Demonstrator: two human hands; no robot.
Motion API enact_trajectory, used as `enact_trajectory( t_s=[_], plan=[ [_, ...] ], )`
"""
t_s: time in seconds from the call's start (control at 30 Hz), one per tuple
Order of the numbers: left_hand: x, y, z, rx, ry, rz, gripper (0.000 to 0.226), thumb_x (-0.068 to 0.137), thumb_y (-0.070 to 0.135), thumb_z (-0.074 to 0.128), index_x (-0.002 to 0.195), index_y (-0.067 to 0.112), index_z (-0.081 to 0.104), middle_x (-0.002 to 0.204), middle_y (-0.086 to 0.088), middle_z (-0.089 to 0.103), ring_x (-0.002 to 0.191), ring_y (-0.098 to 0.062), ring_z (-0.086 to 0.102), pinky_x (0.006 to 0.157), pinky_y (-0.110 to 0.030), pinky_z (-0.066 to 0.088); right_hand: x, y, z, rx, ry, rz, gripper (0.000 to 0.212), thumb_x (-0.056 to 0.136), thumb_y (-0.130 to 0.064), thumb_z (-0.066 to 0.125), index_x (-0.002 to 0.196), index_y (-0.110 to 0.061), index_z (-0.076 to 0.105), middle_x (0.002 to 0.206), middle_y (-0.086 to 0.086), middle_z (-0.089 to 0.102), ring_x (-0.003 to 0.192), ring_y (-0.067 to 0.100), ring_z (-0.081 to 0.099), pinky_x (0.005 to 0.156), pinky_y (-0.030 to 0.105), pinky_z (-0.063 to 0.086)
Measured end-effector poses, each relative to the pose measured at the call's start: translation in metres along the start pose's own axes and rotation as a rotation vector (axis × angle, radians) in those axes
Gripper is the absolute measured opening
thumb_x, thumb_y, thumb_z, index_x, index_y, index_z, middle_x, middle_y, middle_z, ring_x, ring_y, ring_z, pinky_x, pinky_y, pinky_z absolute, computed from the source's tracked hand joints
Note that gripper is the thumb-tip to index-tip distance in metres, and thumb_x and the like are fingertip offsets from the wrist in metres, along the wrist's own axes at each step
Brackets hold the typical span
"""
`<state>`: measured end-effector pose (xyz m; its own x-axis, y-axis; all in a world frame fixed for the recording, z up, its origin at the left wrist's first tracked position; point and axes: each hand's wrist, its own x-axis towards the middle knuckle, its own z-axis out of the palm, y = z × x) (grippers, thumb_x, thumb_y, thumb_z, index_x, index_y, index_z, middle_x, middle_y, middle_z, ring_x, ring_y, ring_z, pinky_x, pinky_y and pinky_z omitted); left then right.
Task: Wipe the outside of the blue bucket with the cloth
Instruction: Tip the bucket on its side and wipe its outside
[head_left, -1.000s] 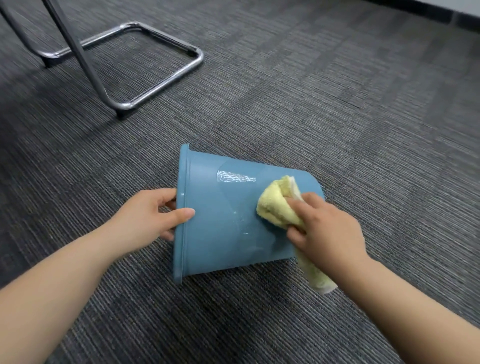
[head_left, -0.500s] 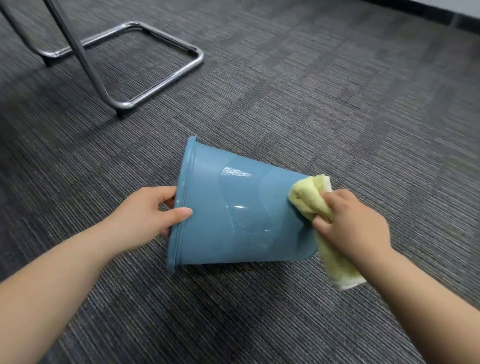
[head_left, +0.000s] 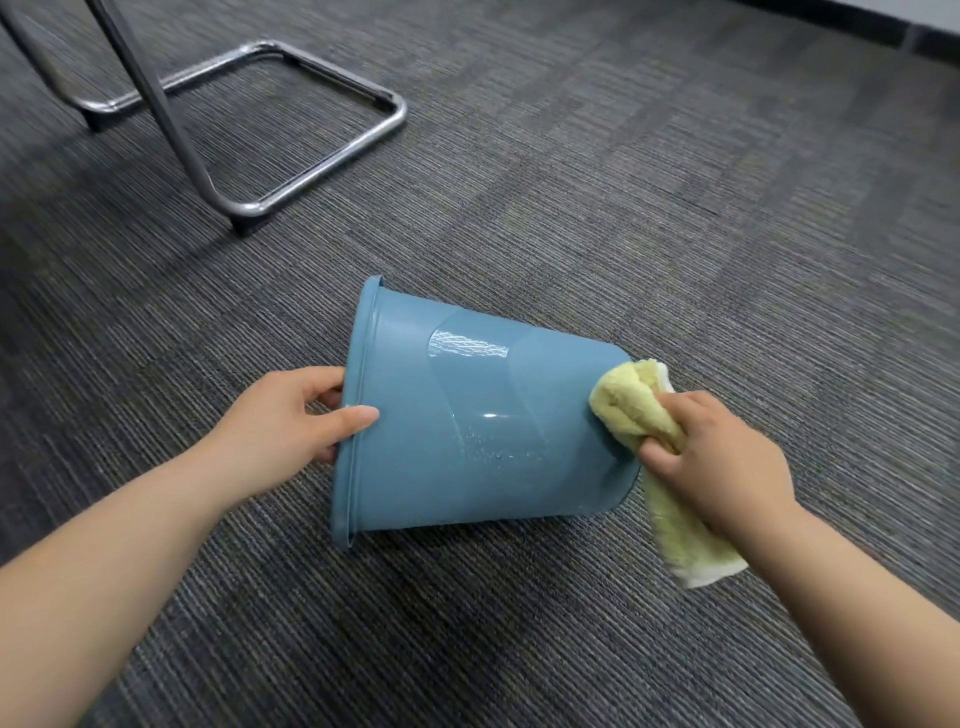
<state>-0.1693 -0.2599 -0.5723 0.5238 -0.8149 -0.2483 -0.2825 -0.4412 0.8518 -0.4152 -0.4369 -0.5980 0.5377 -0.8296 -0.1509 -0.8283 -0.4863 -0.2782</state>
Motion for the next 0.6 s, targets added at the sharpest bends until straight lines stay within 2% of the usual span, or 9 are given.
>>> enact_trajectory(
  t_s=[0.1, 0.13, 0.17, 0.23, 0.3, 0.4, 0.5, 0.6],
  plan=[
    [0.004, 0.003, 0.003, 0.040, 0.059, 0.028, 0.020, 0.076, 0.017, 0.065, 0.085, 0.035, 0.065, 0.089, -0.007, 0.069, 0.082, -0.027, 0.065, 0.075, -0.040, 0.056, 0.000, 0.001, 0.001, -0.024, 0.002, 0.019, 0.024, 0.079, -0.032, 0.052, 0.100, -0.019, 0.054, 0.106, 0.003, 0.056, 0.084, 0.031, 0.058, 0.061, 0.030, 0.036],
    [0.005, 0.004, 0.003, 0.057, 0.061, 0.035, 0.022, 0.075, 0.019, 0.067, 0.081, 0.040, 0.062, 0.090, -0.006, 0.069, 0.085, -0.028, 0.064, 0.081, -0.040, 0.053, 0.001, 0.002, 0.000, -0.024, 0.009, 0.026, 0.020, 0.079, -0.032, 0.051, 0.093, -0.018, 0.053, 0.101, 0.003, 0.056, 0.080, 0.030, 0.057, 0.060, 0.030, 0.035],
    [0.005, 0.005, 0.002, 0.081, 0.050, 0.045, 0.027, 0.073, 0.020, 0.069, 0.078, 0.044, 0.059, 0.088, -0.003, 0.069, 0.084, -0.025, 0.064, 0.084, -0.034, 0.051, 0.003, 0.003, -0.001, -0.018, 0.018, 0.034, 0.014, 0.079, -0.031, 0.051, 0.086, -0.019, 0.051, 0.095, 0.004, 0.054, 0.075, 0.029, 0.054, 0.059, 0.030, 0.034],
    [0.002, 0.007, 0.000, 0.144, -0.010, 0.048, 0.033, 0.069, 0.019, 0.072, 0.074, 0.046, 0.055, 0.085, 0.006, 0.067, 0.078, -0.016, 0.063, 0.073, -0.008, 0.046, 0.005, 0.004, -0.002, -0.011, 0.030, 0.052, 0.011, 0.078, -0.030, 0.051, 0.078, -0.020, 0.045, 0.085, 0.002, 0.049, 0.068, 0.027, 0.049, 0.055, 0.029, 0.031],
    [-0.002, 0.007, -0.001, 0.163, -0.092, 0.010, 0.035, 0.066, 0.015, 0.075, 0.075, 0.043, 0.056, 0.087, 0.009, 0.068, 0.073, -0.015, 0.066, 0.062, -0.001, 0.043, 0.006, 0.006, -0.001, -0.009, 0.038, 0.066, 0.011, 0.078, -0.029, 0.050, 0.078, -0.019, 0.046, 0.082, 0.000, 0.045, 0.065, 0.026, 0.047, 0.049, 0.027, 0.027],
    [-0.008, 0.004, 0.002, 0.162, -0.203, -0.042, 0.034, 0.062, 0.010, 0.077, 0.076, 0.037, 0.062, 0.083, 0.014, 0.073, 0.075, -0.007, 0.068, 0.067, -0.010, 0.051, 0.008, 0.007, 0.000, 0.007, 0.054, 0.071, 0.011, 0.078, -0.029, 0.049, 0.075, -0.020, 0.044, 0.081, 0.000, 0.045, 0.064, 0.027, 0.047, 0.046, 0.026, 0.023],
    [-0.012, 0.000, 0.006, 0.216, -0.225, -0.052, 0.034, 0.063, 0.010, 0.076, 0.075, 0.038, 0.062, 0.081, 0.017, 0.072, 0.076, -0.006, 0.068, 0.076, -0.021, 0.052, 0.008, 0.006, 0.001, 0.027, 0.047, 0.074, 0.011, 0.078, -0.029, 0.048, 0.074, -0.022, 0.042, 0.082, 0.001, 0.047, 0.065, 0.027, 0.049, 0.046, 0.025, 0.022],
    [-0.013, -0.004, 0.009, 0.228, -0.180, -0.029, 0.033, 0.069, 0.007, 0.072, 0.072, 0.038, 0.060, 0.080, 0.018, 0.069, 0.076, -0.004, 0.067, 0.077, -0.019, 0.050, 0.008, 0.005, -0.003, 0.052, 0.028, 0.068, 0.008, 0.078, -0.031, 0.049, 0.083, -0.024, 0.050, 0.085, 0.000, 0.049, 0.067, 0.026, 0.049, 0.047, 0.025, 0.025]
  ],
)
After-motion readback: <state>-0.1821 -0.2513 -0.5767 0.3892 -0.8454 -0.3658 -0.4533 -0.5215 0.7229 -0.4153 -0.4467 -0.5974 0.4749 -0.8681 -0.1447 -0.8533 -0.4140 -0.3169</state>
